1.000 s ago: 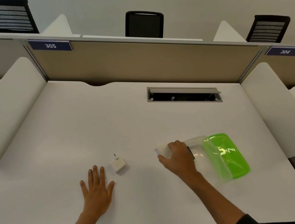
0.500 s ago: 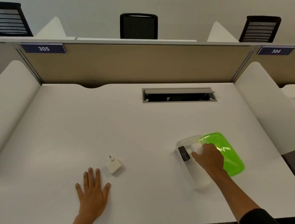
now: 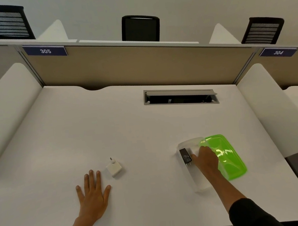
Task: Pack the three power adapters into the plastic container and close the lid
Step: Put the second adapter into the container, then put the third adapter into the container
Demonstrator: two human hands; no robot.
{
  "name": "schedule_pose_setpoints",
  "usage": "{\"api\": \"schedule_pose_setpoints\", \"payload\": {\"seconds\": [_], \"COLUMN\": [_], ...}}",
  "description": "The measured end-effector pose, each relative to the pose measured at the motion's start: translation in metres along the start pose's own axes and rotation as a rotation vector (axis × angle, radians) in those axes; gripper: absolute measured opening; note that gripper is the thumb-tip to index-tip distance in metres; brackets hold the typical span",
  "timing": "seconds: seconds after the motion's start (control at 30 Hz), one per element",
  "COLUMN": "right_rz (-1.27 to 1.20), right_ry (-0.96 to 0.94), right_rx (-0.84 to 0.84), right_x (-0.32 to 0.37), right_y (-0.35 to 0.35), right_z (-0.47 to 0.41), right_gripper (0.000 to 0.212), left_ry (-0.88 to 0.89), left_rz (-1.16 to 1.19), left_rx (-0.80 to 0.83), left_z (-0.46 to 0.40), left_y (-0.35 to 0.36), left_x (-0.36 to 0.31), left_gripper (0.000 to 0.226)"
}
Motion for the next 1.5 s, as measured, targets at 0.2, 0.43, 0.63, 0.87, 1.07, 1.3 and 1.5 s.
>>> {"api": "schedule_pose_setpoints", "payload": {"seconds": [0.2, 0.43, 0.63, 0.87, 1.07, 1.3, 1.5], "right_rz": [0.015, -0.240, -0.497, -0.279, -0.080, -0.018, -0.016], "right_ry": [0.027, -0.029, -0.370, -0.640, -0.641, -0.588, -0.621], "right_rx": [-0.021, -0.301, -0.400, 0.028, 0.240, 0.261, 0.245], "right_x": [-0.002, 0.015, 0.085, 0.178, 0.233, 0.258, 0.262], "right_y": [0.001, -0.032, -0.043, 0.030, 0.080, 0.103, 0.104], "right_z": [-0.003, -0.004, 0.038, 0.109, 0.157, 0.170, 0.171], "right_gripper": [0.041, 0.032, 0.017, 0.051, 0.070, 0.084, 0.061], "left_ry": [0.004, 0.013, 0.009, 0.022, 0.024, 0.030, 0.030], "left_rz": [-0.007, -0.013, -0.027, -0.031, -0.031, -0.040, -0.039], "left_rx": [-0.018, -0.054, -0.084, -0.101, -0.106, -0.102, -0.098], "left_z": [0.000, 0.002, 0.003, 0.004, 0.004, 0.005, 0.005], "left_y": [0.002, 0.001, 0.000, 0.002, 0.000, 0.000, 0.002], "left_x": [0.001, -0.001, -0.003, -0.001, -0.003, -0.002, -0.001], "left_gripper": [0.104, 0.104, 0.094, 0.091, 0.092, 0.089, 0.089]}}
Point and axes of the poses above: each hand's wrist, its own z-axis away from the middle knuckle, its own y-axis out of the palm, x = y × z, the point moved 5 cm from there along -z, towards the middle knuckle, and after that the axes turned 13 degrees about y, right-handed, at the moved point
